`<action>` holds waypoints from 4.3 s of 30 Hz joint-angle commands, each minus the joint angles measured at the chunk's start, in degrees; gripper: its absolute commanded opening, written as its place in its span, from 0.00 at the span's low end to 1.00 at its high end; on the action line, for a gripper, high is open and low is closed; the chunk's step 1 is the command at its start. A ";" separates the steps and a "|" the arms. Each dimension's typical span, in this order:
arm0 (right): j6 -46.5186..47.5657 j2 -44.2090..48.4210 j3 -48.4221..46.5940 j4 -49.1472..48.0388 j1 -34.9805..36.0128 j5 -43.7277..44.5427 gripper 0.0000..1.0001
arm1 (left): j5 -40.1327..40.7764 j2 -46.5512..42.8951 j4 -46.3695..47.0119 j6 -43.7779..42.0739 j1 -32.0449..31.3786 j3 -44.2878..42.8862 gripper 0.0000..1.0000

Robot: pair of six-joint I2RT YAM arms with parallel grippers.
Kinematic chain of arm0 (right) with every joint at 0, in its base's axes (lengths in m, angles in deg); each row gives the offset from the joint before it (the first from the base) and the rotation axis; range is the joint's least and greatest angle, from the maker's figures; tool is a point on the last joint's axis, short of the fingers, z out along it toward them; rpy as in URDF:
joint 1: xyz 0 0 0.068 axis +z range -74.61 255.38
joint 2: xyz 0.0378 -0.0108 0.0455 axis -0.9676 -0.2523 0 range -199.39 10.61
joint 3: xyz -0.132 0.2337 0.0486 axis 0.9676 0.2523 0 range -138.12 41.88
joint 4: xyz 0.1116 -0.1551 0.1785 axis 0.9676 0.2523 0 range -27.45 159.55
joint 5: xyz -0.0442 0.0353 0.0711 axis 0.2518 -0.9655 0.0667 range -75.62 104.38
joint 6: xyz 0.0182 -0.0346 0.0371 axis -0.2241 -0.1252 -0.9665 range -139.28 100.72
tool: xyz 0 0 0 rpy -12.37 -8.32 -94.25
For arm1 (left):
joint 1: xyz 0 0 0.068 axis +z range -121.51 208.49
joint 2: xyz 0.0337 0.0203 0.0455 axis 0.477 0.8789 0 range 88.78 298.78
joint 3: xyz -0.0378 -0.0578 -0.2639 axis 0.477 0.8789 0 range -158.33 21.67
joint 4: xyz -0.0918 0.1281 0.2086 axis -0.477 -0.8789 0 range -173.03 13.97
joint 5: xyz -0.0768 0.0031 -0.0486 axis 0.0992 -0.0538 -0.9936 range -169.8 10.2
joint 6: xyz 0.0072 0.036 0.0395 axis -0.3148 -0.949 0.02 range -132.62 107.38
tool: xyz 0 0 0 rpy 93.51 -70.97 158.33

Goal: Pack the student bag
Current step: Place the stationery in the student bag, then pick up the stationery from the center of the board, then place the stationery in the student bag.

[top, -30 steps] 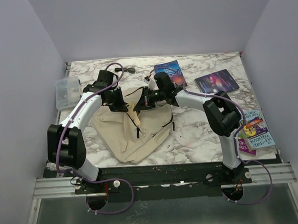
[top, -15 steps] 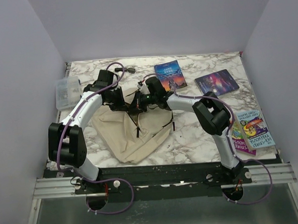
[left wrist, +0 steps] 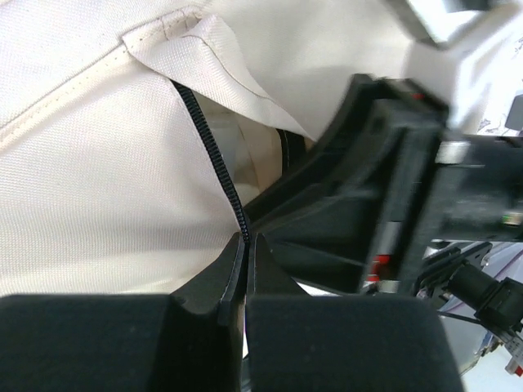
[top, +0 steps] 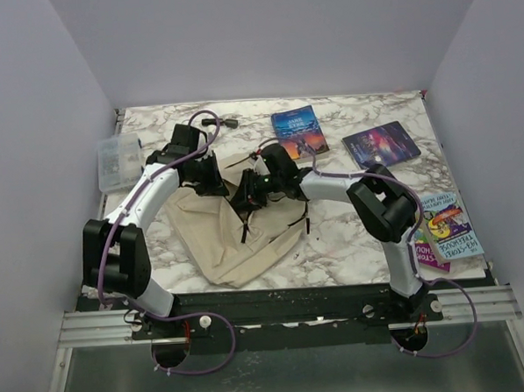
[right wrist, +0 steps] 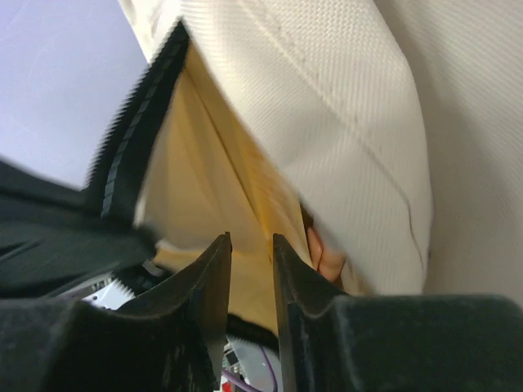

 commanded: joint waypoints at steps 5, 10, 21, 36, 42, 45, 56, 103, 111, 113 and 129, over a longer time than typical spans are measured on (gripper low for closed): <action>13.12 15.95 1.23 18.81 -6.04 9.33 0.44 | -2.98 2.31 -2.48 1.14 -0.70 -2.82 0.00; 17.53 26.80 6.61 28.31 -12.82 16.21 0.58 | -2.19 6.04 -5.63 -0.71 -0.75 -6.98 0.00; 19.31 51.10 21.74 47.91 -41.32 41.19 0.77 | 0.39 5.08 -4.93 -1.84 -0.83 -5.43 0.00; 22.34 49.40 33.00 42.44 -54.55 38.93 0.83 | -1.87 3.72 -3.87 -1.30 -1.17 -4.54 0.00; 17.74 45.98 33.44 41.97 -54.55 36.46 0.82 | -2.00 3.37 -3.70 -1.30 -1.27 -4.62 0.00; 14.86 45.15 33.21 42.04 -54.57 38.11 0.83 | -1.69 3.29 -3.70 -1.31 -1.27 -4.80 0.00; 2.91 39.16 32.97 40.75 -54.55 41.36 0.87 | -0.57 2.82 -3.70 -1.31 -1.28 -5.14 0.00; 16.25 47.33 28.44 17.71 -15.29 40.44 0.14 | 2.23 3.61 -4.04 -2.10 -1.97 -5.15 0.00; 20.27 29.63 13.05 15.41 1.49 40.52 0.15 | 4.30 3.93 -4.22 -2.54 -2.94 -4.80 0.00; 20.42 25.31 9.89 15.04 3.54 39.69 0.15 | 4.53 4.17 -4.31 -2.63 -2.98 -4.80 0.00; 17.20 16.22 7.54 4.65 6.39 28.07 0.60 | 5.26 5.47 -4.26 -2.63 -3.12 -4.80 0.00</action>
